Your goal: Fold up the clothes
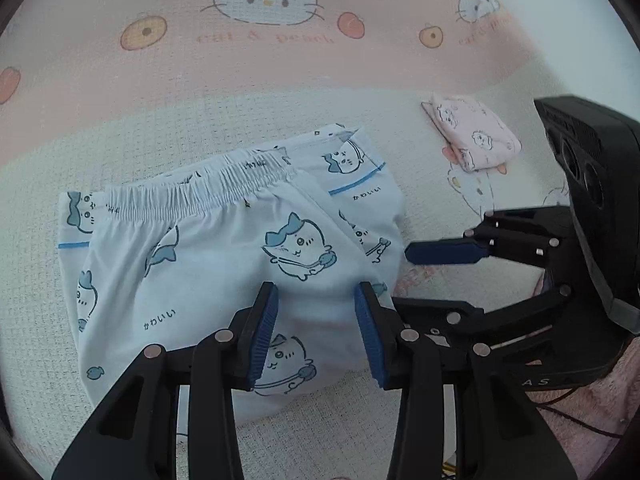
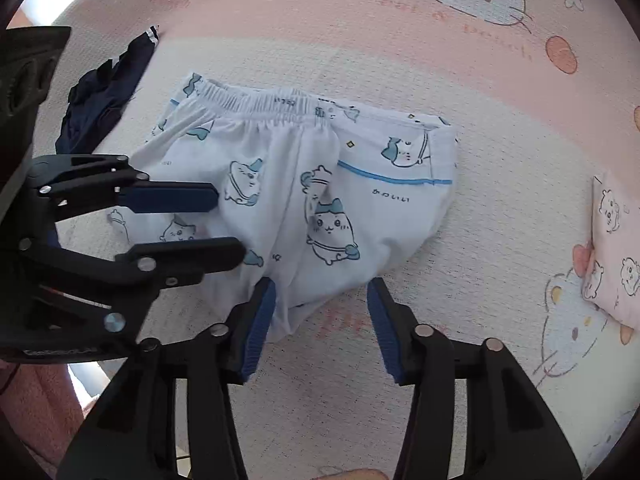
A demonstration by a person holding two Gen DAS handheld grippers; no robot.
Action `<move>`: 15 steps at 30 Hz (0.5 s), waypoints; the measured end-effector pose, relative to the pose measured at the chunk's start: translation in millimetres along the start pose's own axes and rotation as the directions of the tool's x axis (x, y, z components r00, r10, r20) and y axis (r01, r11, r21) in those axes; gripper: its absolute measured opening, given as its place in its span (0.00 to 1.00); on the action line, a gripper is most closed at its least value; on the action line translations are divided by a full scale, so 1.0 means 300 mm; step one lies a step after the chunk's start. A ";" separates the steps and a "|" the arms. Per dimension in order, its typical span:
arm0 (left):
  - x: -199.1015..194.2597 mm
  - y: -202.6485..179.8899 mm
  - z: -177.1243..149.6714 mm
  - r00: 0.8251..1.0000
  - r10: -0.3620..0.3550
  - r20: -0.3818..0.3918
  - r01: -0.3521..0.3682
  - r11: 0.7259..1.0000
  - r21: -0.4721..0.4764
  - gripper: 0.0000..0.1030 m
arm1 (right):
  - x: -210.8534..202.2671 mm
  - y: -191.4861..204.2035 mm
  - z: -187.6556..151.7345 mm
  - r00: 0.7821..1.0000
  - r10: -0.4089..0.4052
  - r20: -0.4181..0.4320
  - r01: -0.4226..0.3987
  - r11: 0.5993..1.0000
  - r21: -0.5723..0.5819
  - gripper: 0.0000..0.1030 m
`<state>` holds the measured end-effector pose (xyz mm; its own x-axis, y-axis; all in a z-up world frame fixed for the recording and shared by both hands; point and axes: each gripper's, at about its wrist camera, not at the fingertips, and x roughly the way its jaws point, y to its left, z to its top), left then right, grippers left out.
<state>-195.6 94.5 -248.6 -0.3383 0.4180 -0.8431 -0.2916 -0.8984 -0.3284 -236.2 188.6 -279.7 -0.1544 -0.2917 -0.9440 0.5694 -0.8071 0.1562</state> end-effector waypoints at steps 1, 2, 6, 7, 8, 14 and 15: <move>-0.007 0.021 -0.001 1.000 -0.013 0.022 0.014 1.000 -0.020 0.41 | -0.004 -0.006 -0.002 1.000 0.023 0.004 -0.023 1.000 0.004 0.46; -0.009 0.038 -0.008 0.999 -0.029 0.037 0.031 0.999 -0.038 0.41 | -0.009 -0.011 -0.006 0.999 0.040 0.008 -0.040 0.999 0.004 0.46; 0.050 0.060 0.009 1.000 0.016 0.002 -0.016 1.000 -0.026 0.41 | -0.001 0.004 -0.029 0.995 0.102 0.010 -0.102 0.995 -0.013 0.46; 0.077 0.062 0.012 0.997 0.068 -0.024 -0.068 0.998 -0.001 0.41 | 0.007 0.011 -0.036 0.993 0.119 0.010 -0.119 0.993 -0.019 0.46; 0.075 0.081 0.010 0.998 0.063 -0.025 -0.063 0.998 -0.016 0.41 | 0.011 0.018 -0.039 0.990 0.138 0.011 -0.138 0.990 -0.027 0.46; 0.054 0.216 -0.017 1.000 -0.021 0.005 0.021 0.988 -0.152 0.37 | -0.084 -0.125 0.012 0.992 0.084 0.095 -0.091 0.993 0.075 0.48; 0.056 0.228 -0.019 0.999 -0.034 0.008 0.035 0.985 -0.167 0.37 | -0.080 -0.146 0.023 0.992 0.092 0.086 -0.099 0.992 0.081 0.48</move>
<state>-216.3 39.4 -287.5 -0.3356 0.4492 -0.8280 -0.1498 -0.8933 -0.4239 -262.9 227.4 -261.9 -0.1700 -0.4079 -0.8971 0.5150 -0.8129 0.2720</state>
